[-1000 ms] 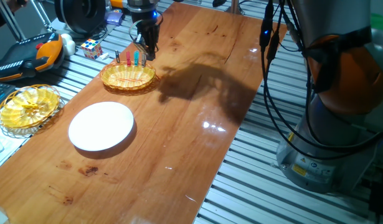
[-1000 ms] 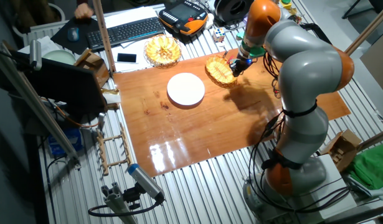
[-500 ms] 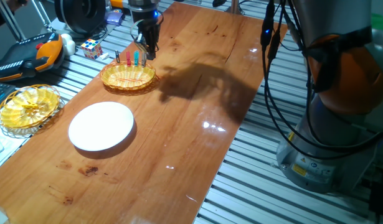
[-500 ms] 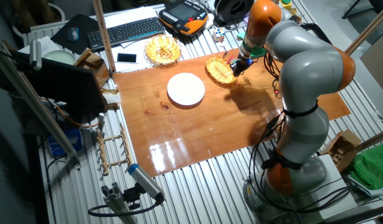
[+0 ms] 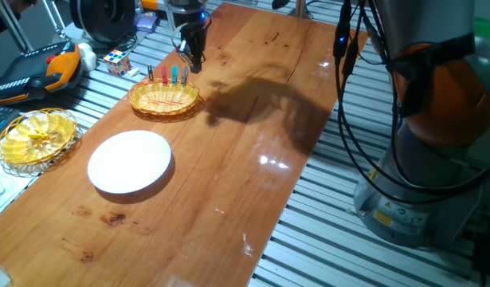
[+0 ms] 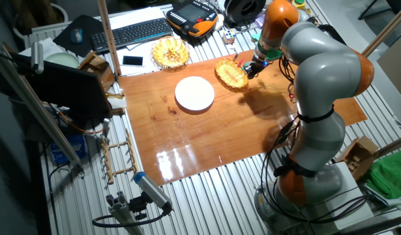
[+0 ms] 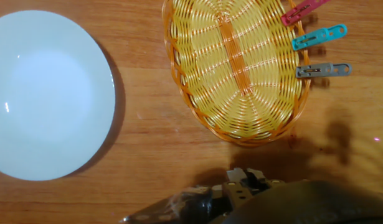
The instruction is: Use a clamp
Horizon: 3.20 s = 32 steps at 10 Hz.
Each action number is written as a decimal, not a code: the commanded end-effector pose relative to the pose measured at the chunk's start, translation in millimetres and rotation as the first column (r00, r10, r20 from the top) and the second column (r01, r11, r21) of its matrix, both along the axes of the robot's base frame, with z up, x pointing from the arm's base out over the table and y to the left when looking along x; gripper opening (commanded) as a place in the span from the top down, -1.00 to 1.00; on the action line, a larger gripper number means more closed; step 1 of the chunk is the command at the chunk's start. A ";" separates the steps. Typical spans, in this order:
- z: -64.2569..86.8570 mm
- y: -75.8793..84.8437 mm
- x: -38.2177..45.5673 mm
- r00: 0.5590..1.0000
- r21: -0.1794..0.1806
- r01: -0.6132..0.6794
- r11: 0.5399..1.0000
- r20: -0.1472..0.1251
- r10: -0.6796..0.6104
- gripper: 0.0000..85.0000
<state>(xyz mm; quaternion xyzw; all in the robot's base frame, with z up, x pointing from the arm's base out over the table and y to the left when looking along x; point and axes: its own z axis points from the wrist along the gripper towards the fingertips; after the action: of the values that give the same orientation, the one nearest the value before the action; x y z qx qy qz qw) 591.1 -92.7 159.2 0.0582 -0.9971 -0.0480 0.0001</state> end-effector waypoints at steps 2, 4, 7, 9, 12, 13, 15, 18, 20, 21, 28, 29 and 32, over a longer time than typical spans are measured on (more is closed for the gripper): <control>-5.1 -0.6 7.5 1.000 0.008 -0.012 1.000 0.002 0.012 0.98; -9.3 -4.9 13.5 1.000 0.019 -0.014 1.000 0.004 0.014 0.98; -13.9 -12.5 24.0 1.000 0.013 -0.025 1.000 0.010 0.025 0.98; -16.9 -18.2 30.2 0.999 0.016 -0.043 0.999 0.001 0.043 0.87; -19.8 -24.1 32.3 0.999 0.033 0.001 0.999 0.033 -0.002 -0.06; -21.2 -26.2 33.3 0.999 0.035 0.008 0.999 0.049 -0.010 -0.33; -24.8 -29.7 37.0 0.998 0.033 -0.007 0.999 0.064 0.005 -0.53; -32.2 -39.7 43.4 0.997 0.034 -0.026 0.999 0.075 0.024 -0.58; -36.1 -44.3 46.6 0.996 0.033 -0.037 0.999 0.078 0.034 -0.58; -37.4 -46.7 48.8 0.996 0.032 -0.038 0.999 0.078 0.036 -0.58; -51.1 -49.7 63.8 0.996 0.047 -0.041 0.998 0.085 0.037 -0.58; -54.0 -49.6 66.1 0.996 0.056 -0.042 0.998 0.086 0.037 -0.58; -60.5 -53.9 69.8 0.995 0.073 -0.056 0.996 0.086 0.050 -0.58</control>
<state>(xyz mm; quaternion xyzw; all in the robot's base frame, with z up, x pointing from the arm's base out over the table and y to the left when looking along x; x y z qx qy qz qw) 660.8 -147.1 98.0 0.0869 -0.9917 -0.0845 -0.0427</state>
